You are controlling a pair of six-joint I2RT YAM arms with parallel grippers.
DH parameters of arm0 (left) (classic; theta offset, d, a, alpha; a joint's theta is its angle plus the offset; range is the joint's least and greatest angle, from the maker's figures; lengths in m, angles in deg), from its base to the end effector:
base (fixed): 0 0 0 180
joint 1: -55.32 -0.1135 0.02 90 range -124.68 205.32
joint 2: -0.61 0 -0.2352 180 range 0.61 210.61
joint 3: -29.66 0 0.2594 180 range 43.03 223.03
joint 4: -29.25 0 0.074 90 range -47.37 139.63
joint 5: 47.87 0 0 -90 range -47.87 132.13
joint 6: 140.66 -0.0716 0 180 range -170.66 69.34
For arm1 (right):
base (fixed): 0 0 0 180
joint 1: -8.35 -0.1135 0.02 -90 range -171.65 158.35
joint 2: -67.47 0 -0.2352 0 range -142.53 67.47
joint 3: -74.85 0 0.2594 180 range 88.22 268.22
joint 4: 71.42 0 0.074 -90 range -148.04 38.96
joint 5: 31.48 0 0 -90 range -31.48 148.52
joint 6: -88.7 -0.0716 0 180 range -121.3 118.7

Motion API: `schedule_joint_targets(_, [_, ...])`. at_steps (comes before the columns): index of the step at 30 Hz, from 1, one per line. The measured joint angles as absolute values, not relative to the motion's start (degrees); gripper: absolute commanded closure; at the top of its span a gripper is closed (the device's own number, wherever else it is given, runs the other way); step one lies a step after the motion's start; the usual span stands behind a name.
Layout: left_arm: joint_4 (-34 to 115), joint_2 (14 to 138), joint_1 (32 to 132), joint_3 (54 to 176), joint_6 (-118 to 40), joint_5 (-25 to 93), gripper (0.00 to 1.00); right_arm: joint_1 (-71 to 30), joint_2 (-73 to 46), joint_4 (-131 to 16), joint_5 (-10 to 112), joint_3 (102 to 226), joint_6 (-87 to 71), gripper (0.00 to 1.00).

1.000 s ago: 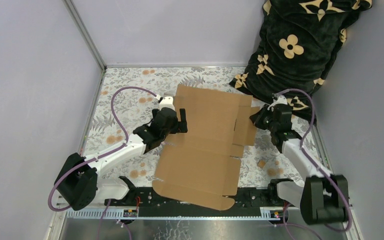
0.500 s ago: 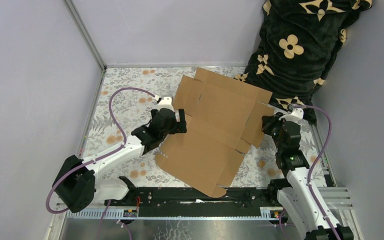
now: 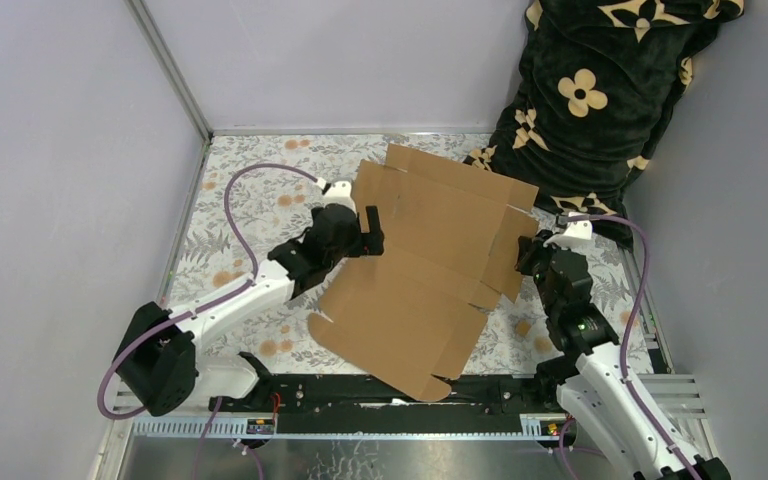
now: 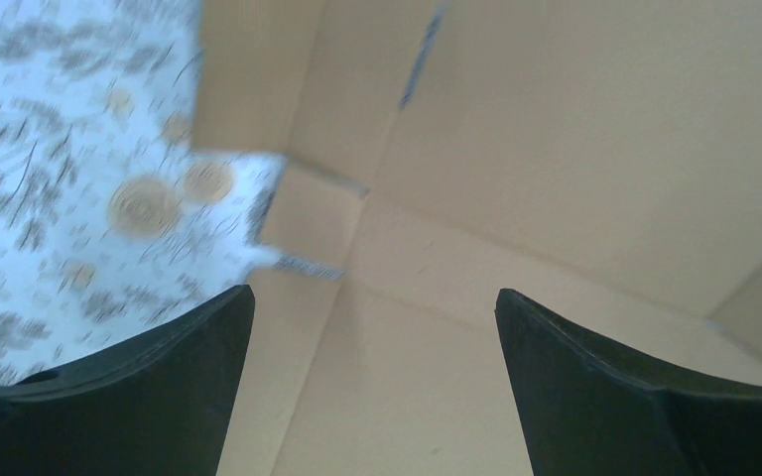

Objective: Fold the paper box

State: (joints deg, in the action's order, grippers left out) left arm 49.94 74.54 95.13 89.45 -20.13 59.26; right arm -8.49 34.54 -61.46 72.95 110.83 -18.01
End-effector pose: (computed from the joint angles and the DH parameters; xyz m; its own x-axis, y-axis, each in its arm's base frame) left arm 0.2619 -0.1908 0.1948 -0.5944 -0.1366 -0.7925 0.1442 0.9514 -0.2721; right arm 0.2195 0.0478 0.2379 -0.1229 0.2537 -0.9594 -0.0088 0.9664 0.2567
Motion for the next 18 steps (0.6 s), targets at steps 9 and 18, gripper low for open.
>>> schedule_joint_targets(9, [50.05, 78.78, 94.19, 109.75, -26.25, 50.69, 0.01, -15.03, 34.54, -60.63, 76.73, 111.62, -14.69, 1.00])
schedule_joint_targets(18, [52.41, 93.07, 88.20, 123.15, -36.96, 36.96, 0.01, -16.49, 35.37, -60.07, 76.23, 111.84, -13.48, 1.00])
